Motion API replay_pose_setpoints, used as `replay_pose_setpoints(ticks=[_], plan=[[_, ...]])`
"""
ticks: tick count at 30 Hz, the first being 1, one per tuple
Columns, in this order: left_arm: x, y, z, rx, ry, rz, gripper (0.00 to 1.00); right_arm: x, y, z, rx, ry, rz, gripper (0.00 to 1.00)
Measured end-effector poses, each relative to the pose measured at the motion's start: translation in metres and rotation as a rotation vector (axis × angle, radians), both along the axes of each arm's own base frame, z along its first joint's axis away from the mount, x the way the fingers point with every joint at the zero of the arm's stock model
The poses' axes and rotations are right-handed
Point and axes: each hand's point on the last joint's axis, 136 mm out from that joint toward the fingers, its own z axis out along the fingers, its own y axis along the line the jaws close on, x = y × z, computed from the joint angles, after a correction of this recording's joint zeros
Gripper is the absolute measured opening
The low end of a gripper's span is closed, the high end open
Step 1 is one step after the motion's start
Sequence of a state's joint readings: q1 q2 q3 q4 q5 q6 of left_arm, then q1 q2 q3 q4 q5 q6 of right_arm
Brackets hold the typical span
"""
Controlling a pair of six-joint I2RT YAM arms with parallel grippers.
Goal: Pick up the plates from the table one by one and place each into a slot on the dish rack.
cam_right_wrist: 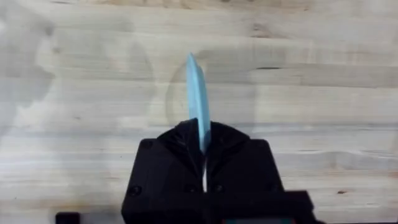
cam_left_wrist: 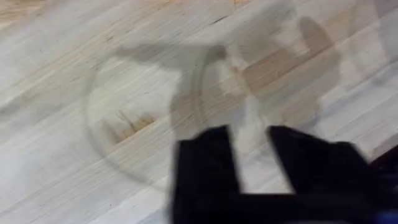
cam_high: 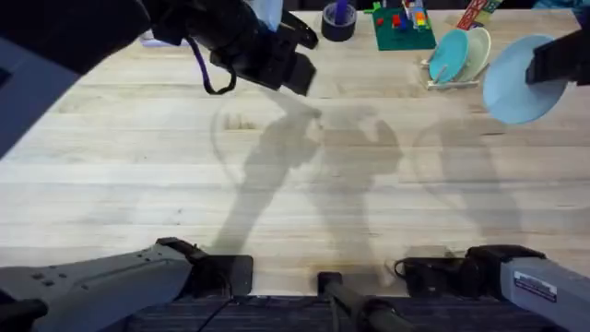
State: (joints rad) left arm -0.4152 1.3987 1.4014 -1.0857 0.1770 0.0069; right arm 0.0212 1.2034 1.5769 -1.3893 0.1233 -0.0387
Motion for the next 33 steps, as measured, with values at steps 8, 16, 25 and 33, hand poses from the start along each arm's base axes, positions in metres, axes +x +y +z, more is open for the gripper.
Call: replay_pose_setpoints(ticks=[8,16,25,33], plan=[[0.001,0.001,0.000,0.010,-0.006,0.000,0.995,0.003,-0.007,0.004,-0.041,-0.017,-0.005,0.031],[0.001,0.002,0.000,0.011,-0.006,-0.001,0.995,0.013,-0.016,0.013,-0.100,-0.067,-0.001,0.031],[0.001,0.001,0.000,0.011,-0.007,-0.003,0.996,0.035,-0.048,0.054,-0.131,-0.122,-0.080,0.030],[0.001,0.001,0.000,0.011,-0.007,-0.003,0.995,0.078,-0.057,0.065,-0.117,-0.111,-0.060,0.030]])
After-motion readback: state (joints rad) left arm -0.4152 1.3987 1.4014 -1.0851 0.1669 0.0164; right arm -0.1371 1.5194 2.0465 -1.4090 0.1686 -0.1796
